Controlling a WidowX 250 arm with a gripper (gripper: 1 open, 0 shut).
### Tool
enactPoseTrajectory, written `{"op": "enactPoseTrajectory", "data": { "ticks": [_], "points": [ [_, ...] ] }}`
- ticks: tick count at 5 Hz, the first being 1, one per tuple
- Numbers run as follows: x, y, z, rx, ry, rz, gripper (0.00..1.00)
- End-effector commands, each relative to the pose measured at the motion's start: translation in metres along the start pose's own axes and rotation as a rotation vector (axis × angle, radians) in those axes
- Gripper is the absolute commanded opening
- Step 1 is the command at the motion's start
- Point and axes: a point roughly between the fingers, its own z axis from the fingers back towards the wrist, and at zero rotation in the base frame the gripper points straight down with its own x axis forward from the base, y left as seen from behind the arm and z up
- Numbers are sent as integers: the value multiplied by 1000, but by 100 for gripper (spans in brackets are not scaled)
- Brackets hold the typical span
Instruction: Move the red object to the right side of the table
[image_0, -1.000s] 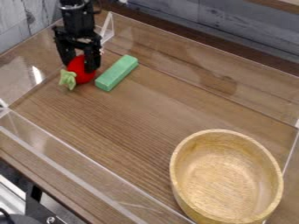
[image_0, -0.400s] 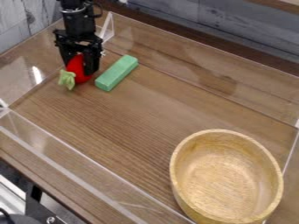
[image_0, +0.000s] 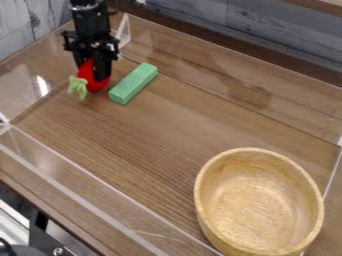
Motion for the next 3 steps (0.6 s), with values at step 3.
{"op": "enactPoseTrajectory", "data": {
  "ticks": [3],
  "points": [
    [2,-50,95,-2,-186,-39,0]
  ]
}}
